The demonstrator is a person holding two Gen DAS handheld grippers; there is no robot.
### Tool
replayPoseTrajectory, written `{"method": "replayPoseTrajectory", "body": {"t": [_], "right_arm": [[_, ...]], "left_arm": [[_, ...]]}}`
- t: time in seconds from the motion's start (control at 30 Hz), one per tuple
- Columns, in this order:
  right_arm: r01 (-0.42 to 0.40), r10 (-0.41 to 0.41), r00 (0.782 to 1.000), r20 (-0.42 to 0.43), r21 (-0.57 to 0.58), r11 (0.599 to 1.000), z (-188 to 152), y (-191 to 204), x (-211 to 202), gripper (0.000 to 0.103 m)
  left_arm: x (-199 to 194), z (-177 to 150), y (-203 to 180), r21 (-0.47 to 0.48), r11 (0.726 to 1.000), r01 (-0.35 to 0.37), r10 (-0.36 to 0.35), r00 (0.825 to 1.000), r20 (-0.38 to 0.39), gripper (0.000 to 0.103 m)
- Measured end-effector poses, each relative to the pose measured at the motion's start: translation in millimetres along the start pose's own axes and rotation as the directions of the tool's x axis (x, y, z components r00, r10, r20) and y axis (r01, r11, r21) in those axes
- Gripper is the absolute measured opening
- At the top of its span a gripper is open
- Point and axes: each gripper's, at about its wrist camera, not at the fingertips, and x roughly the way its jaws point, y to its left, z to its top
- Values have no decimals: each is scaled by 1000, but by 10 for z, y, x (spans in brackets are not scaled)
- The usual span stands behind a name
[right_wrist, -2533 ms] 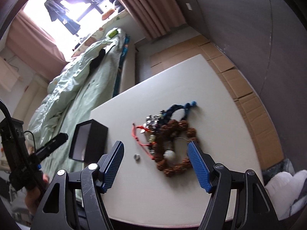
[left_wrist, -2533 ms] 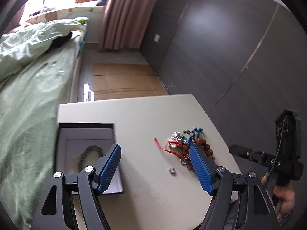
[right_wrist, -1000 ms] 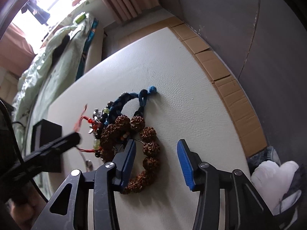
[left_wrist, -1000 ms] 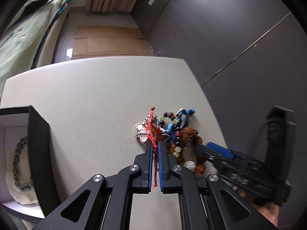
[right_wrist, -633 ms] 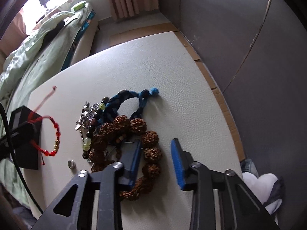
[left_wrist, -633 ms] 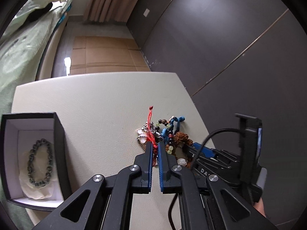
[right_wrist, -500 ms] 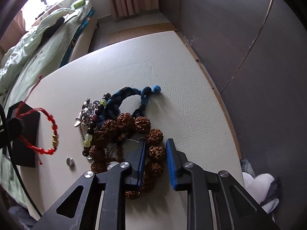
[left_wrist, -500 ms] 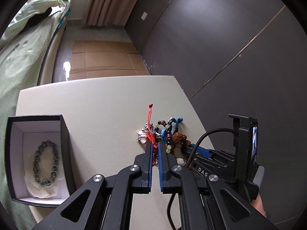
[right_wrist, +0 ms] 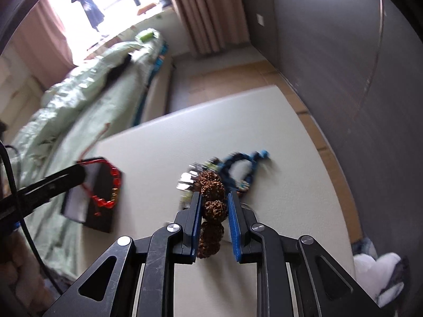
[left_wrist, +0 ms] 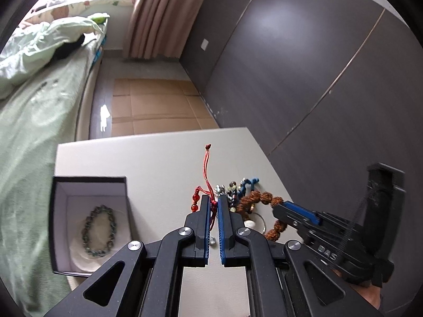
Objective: Organize jewelry
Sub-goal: 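Drop the red bracelet in the box with left gripper while right grasps brown beads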
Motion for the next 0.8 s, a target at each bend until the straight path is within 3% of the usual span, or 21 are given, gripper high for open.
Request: {"method": "replayPoseTrajectory", "body": {"t": [0.4, 0.8], "right_arm": [[-117, 122, 980, 154, -42, 992, 71, 179, -345, 20], [-211, 217, 959, 180, -50, 976, 93, 445, -270, 20]], "left_arm": [[-323, 75, 219, -28, 999, -22, 24, 997, 68, 5], [-499, 30, 691, -106, 990, -89, 96, 993, 65, 5]]}}
